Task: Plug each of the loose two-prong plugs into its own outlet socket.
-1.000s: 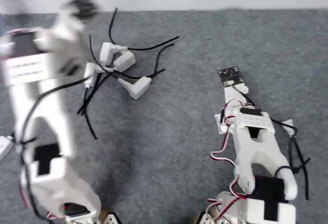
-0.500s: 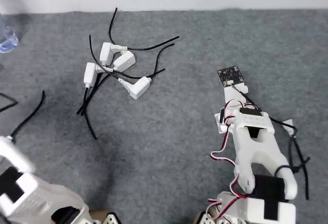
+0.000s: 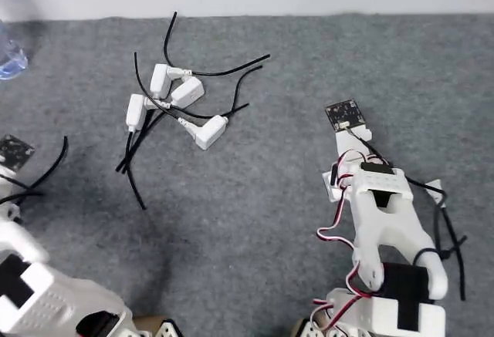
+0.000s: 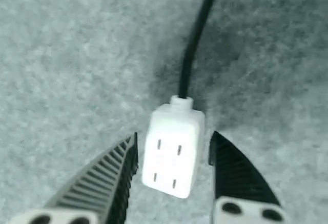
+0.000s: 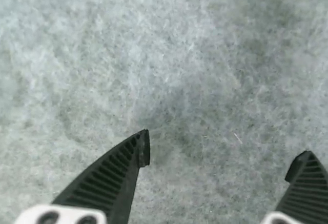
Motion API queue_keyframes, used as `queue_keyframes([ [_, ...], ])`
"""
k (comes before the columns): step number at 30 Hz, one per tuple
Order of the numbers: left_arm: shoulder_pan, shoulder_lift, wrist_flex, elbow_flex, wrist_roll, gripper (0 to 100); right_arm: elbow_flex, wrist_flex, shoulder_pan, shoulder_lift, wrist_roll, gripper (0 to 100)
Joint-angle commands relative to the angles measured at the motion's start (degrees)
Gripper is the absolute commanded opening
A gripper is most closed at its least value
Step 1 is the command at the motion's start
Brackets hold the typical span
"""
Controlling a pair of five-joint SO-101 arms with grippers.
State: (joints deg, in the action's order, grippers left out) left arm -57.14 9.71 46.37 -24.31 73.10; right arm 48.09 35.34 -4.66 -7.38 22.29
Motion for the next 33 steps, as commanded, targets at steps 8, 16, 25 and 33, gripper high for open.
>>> queue_keyframes([
  [8, -2.5, -2.4, -7.3, -1.2, 0.4, 22, -1.7, -0.8, 0.5, -0.2, 1.0, 41.2],
  [16, -2.8, 9.1, -8.3, 4.4, 0.4, 22, -1.7, -0.5, 1.5, -0.2, 1.2, 41.2],
  [25, -2.4, 17.6, 7.3, 15.1, 5.9, 4, -1.7, -0.8, 1.7, -0.2, 1.2, 41.2],
  [33, 2.2, 9.8, 38.1, 22.1, 10.5, 1, -1.7, -0.7, 1.6, -0.2, 1.2, 41.2],
])
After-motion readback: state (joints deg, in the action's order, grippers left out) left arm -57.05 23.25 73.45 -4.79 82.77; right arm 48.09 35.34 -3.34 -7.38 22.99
